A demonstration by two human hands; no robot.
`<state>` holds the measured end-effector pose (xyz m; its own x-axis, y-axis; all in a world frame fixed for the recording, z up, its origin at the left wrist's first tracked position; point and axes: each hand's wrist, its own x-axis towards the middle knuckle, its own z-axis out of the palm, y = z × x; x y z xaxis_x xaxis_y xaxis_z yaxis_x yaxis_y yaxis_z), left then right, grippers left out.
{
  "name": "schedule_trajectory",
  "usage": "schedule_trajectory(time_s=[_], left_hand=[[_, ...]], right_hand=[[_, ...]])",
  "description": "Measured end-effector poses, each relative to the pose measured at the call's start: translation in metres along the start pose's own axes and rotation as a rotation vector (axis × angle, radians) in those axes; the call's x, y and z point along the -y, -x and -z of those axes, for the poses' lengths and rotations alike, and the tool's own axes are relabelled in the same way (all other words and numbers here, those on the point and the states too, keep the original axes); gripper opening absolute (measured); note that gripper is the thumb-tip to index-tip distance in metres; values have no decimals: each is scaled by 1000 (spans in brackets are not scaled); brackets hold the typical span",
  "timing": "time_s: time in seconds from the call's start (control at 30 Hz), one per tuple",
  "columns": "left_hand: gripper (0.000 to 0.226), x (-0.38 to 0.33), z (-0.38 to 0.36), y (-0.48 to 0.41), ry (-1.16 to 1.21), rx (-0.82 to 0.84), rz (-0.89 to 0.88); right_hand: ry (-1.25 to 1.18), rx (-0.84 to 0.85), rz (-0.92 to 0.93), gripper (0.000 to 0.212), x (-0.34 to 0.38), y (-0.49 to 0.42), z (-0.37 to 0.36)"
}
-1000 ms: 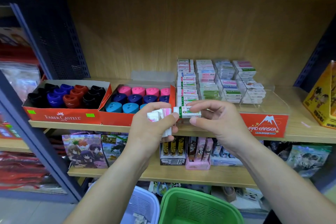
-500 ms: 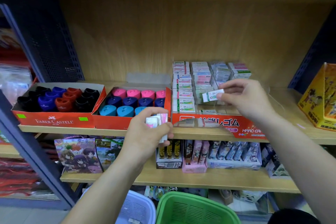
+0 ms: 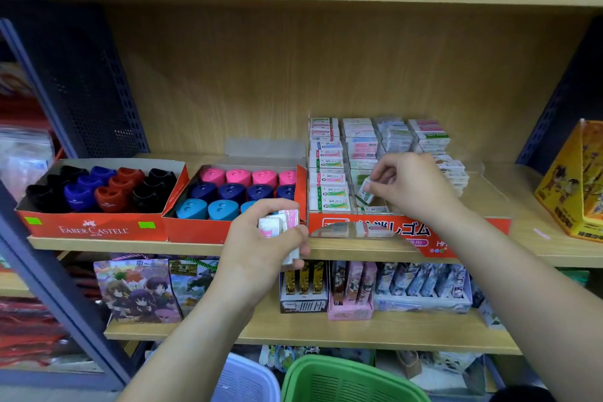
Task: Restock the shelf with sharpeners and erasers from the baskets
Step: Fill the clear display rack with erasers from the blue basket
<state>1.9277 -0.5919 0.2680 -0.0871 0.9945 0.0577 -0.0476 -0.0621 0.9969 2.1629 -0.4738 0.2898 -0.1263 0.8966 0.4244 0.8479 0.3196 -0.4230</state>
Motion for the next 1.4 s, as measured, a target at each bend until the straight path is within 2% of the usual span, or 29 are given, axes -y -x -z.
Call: schedule_trajectory(time_s=[0.13, 0.3, 0.47, 0.57, 0.67, 0.77, 0.97, 1.1, 1.2, 1.4], left_hand=[[25, 2, 1, -2, 11, -18, -15], [25, 4, 2, -2, 6, -18, -5], [26, 7, 0, -1, 4, -25, 8], [27, 7, -1, -1, 12, -26, 24], [34, 7, -1, -1, 14, -34, 40], [38, 6, 1, 0, 35, -48, 64], [35, 3, 4, 3, 25, -20, 18], [31, 2, 1, 6, 1, 27, -57], [32, -1, -3, 10, -29, 58, -112], [37, -5, 2, 11, 68, 37, -76]], right_hand=[[180, -71, 21, 16, 7, 4, 0], [-16, -54, -97, 22, 3, 1, 2], [167, 2, -49, 30, 5, 1, -1], [200, -26, -20, 26, 2, 3, 0], [162, -95, -40, 16, 1, 6, -1], [107, -165, -63, 14, 1, 10, -2], [-168, -173, 14, 16, 25, 43, 6], [-568, 86, 36, 3, 69, 71, 5], [-743, 275, -30, 19, 83, 77, -1], [-1018, 290, -138, 26, 79, 78, 3]])
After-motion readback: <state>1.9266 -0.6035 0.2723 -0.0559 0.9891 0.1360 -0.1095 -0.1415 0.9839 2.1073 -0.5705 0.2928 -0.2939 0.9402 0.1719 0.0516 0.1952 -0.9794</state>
